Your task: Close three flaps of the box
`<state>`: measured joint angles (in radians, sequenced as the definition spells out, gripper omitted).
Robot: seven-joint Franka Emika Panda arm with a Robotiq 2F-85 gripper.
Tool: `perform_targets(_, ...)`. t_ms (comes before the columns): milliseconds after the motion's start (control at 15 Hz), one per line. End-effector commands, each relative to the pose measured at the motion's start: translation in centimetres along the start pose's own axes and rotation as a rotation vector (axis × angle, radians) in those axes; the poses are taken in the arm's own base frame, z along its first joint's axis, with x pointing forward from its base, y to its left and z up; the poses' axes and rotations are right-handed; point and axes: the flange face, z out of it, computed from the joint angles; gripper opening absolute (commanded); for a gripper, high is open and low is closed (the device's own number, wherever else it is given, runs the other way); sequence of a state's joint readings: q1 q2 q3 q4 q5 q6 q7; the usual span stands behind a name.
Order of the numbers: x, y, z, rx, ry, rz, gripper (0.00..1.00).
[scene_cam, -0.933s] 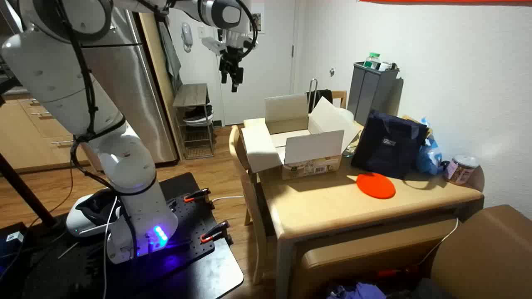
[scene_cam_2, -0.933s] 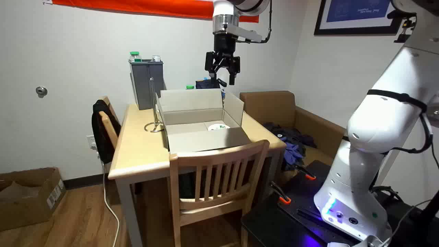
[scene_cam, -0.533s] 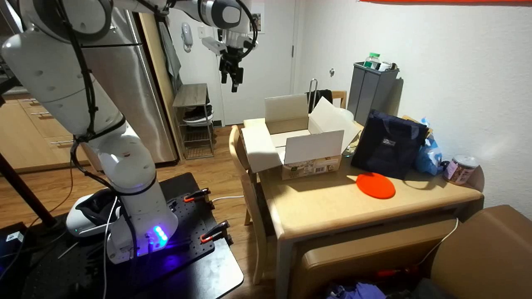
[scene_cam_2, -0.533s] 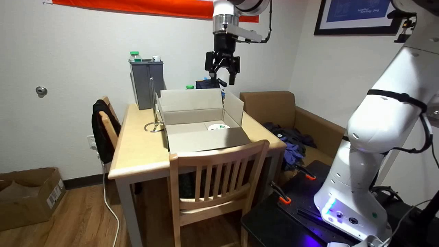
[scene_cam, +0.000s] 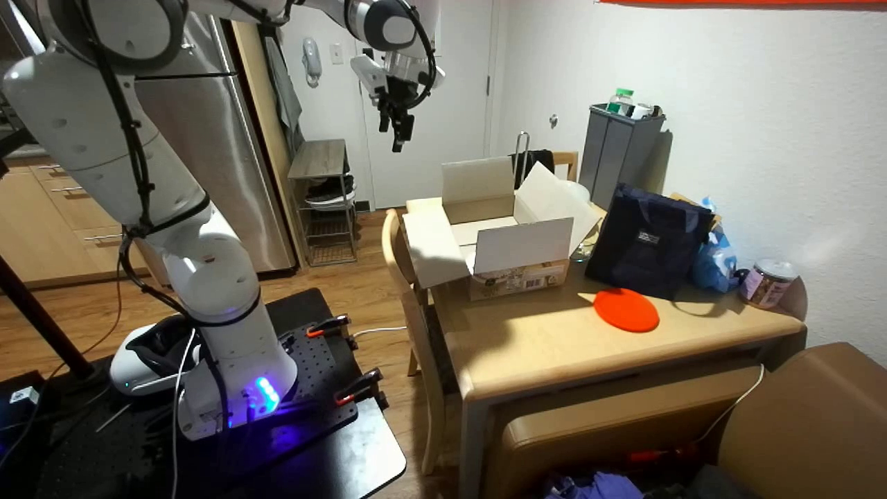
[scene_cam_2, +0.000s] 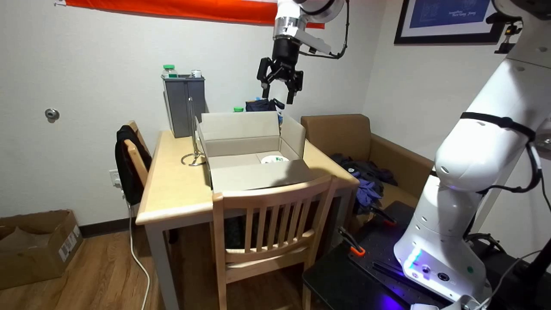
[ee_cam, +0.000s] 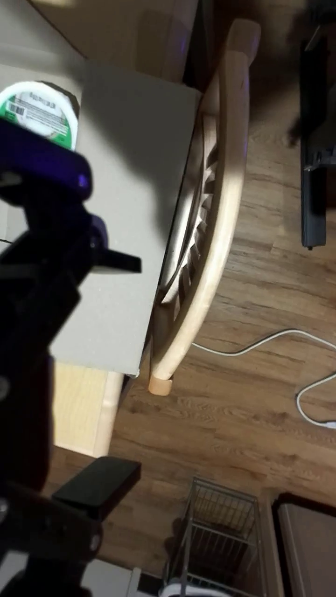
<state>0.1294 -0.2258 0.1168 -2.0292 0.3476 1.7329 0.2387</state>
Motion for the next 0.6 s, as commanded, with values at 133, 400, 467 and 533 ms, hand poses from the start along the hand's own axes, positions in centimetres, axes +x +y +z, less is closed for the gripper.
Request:
perform_targets(133,1.7,6.7,-2.3,0.209,0.026,0.115,1.00)
perform_targets(400,2.2,13.0,-3.2,0.329,0.055,0.117,1.00)
perform_targets(467,2.1,14.8,-3.2,0.363,0.065,0.134,1.00)
perform_targets(533,2.0,16.4,-3.2,0.395,0.075,0.152,1.00)
